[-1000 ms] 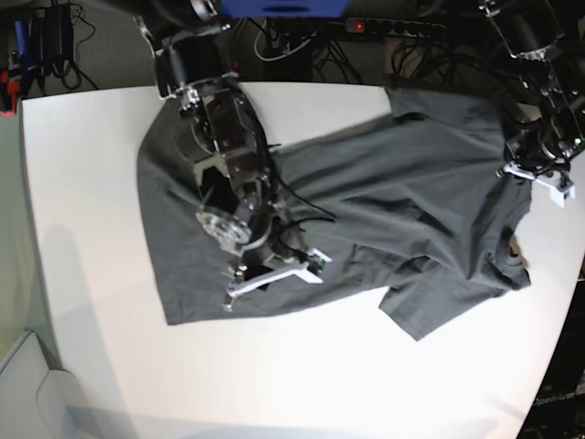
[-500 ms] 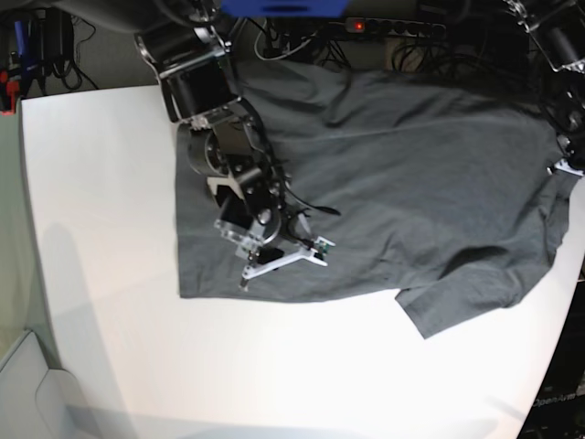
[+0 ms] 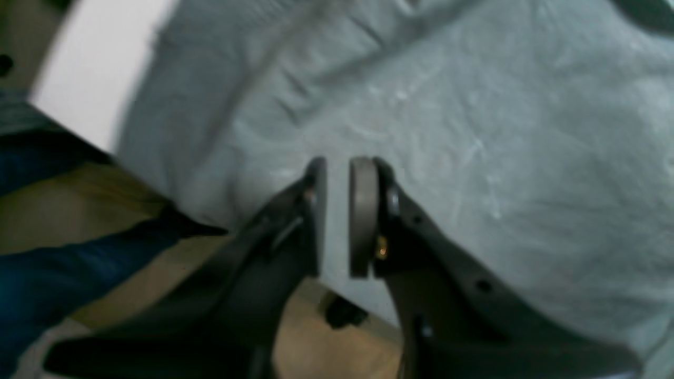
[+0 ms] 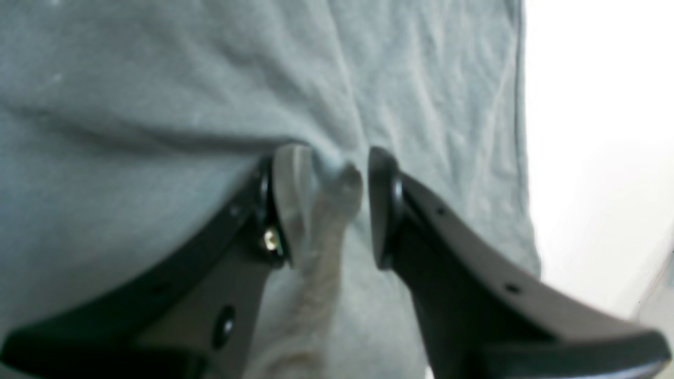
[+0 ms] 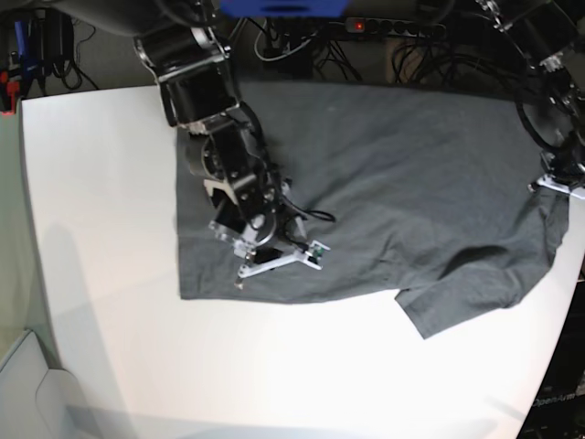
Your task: Layout the t-shirt on the table in an organized manner, then fold the t-shirt properly
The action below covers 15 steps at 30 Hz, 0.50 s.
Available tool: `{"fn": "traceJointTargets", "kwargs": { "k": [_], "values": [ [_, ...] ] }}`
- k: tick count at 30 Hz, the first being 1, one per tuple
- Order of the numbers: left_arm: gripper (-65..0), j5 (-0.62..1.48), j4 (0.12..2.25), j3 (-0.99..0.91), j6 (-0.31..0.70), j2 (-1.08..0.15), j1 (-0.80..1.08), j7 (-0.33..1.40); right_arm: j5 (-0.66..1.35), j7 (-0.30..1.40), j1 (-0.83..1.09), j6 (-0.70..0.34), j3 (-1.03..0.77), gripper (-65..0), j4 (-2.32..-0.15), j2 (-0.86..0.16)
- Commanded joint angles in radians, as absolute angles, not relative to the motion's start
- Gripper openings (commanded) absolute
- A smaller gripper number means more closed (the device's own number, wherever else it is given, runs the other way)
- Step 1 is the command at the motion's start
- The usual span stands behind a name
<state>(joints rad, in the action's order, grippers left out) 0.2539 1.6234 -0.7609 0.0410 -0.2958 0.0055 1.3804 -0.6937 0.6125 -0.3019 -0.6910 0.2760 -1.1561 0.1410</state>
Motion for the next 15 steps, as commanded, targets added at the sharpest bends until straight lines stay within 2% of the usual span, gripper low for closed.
{"fn": "traceJointTargets", "kwargs": {
  "k": [1, 10, 15],
  "values": [
    [-56.9, 0.251, 1.639, -0.762, 0.039, -0.306, -0.005, 1.368, -0.725, 0.656, -0.312, -0.698, 0.254, -45.1, -1.152, 0.125],
    [-56.9, 0.255, 1.643, -0.762, 0.039, -0.265, -0.005, 1.368, -0.723, 0.653, -0.432, -0.698, 0.105, -45.1, -0.961, 0.042],
    [-56.9, 0.255, 1.649, -0.762, 0.039, -0.265, 0.001, 1.368, -0.725, 0.591, -0.501, -0.698, 0.001, -45.1, -0.892, 0.015]
  ]
}}
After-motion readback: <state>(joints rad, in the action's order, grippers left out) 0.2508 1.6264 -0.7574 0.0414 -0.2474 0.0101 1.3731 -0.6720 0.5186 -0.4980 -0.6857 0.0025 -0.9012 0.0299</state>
